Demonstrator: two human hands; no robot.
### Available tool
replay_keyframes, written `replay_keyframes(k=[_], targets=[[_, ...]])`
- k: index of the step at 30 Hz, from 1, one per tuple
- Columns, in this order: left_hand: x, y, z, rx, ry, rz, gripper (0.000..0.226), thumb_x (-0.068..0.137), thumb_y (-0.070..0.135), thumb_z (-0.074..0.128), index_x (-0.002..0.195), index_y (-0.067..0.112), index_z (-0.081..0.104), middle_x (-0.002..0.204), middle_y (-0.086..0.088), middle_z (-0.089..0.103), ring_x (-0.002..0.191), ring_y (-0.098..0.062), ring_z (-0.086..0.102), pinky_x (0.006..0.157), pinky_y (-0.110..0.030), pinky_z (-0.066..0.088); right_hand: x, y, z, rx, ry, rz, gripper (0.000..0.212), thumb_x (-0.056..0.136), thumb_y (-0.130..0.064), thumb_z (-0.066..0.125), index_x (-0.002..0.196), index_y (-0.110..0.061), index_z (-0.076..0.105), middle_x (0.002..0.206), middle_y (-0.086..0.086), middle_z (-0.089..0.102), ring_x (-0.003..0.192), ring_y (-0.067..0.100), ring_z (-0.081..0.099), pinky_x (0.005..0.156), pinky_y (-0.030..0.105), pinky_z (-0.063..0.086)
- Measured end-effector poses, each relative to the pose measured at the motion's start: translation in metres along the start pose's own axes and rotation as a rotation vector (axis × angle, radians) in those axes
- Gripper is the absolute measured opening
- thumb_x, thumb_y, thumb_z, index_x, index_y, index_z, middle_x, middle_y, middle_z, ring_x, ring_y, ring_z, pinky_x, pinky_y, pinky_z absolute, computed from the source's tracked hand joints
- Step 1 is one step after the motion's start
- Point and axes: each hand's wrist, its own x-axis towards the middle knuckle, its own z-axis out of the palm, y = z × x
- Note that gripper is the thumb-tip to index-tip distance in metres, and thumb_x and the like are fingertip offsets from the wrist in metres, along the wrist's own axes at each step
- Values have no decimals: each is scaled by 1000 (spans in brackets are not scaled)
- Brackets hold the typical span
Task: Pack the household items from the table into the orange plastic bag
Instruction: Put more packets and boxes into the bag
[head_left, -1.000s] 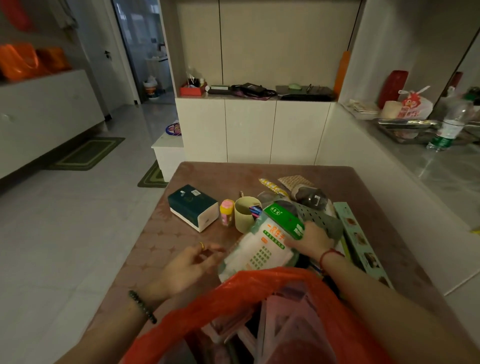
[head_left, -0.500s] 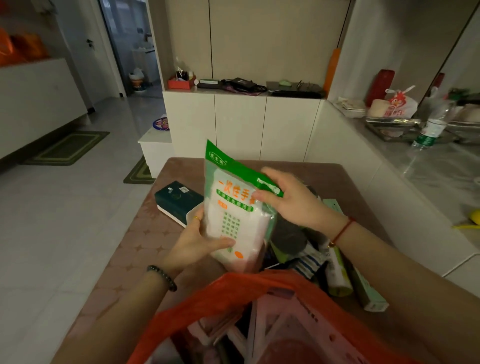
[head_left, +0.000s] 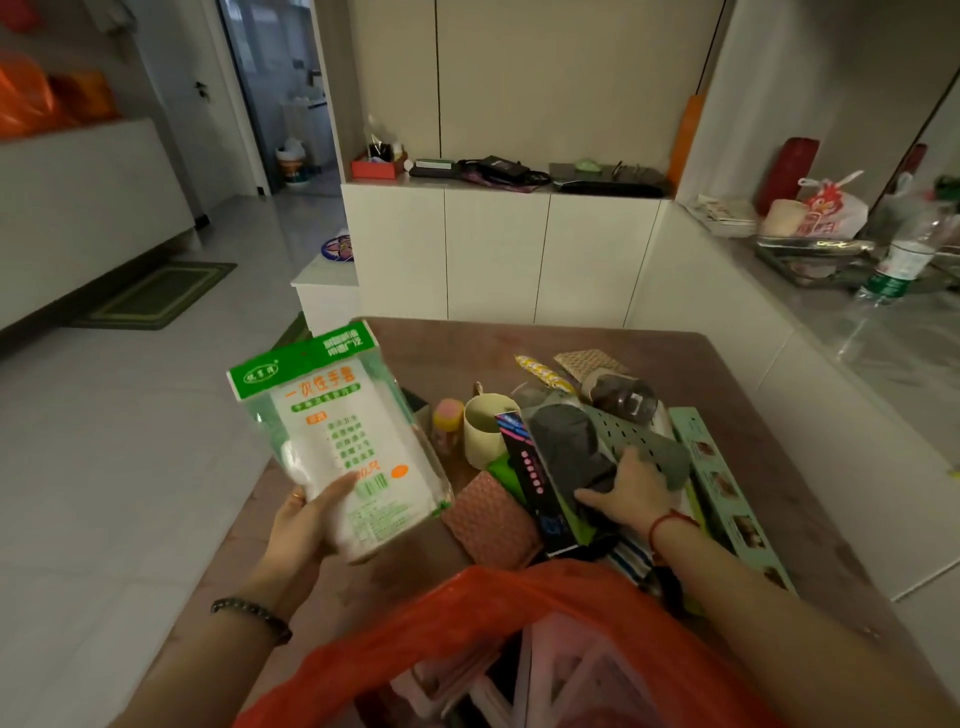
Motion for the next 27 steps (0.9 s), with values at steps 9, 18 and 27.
replay_keyframes(k=[9,18,27], targets=[[-8,-12,16,-8,-40,-67,36,86,15,58,122,13,53,119,-14,65,101,-32,65,84,-53,53,-7,3,-25,688,280,-171,17,84,-22,64,92,-8,60,97,19,66,94,37,62,83,48,51],[-33,-4,86,-23,-264,112,63,70,43,64,126,19,51,119,-4,67,104,-17,66,79,-27,57,-91,-70,-21,559,209,-655,18,82,-19,66,92,-7,58,87,4,65,82,20,60,71,30,49],[-55,27,48,-93,-30,154,29,79,5,63,107,11,62,102,-4,71,81,-12,71,68,-24,59,-101,-64,-57,793,99,-442,41,85,-40,58,117,-15,55,111,1,61,105,20,60,90,35,51]])
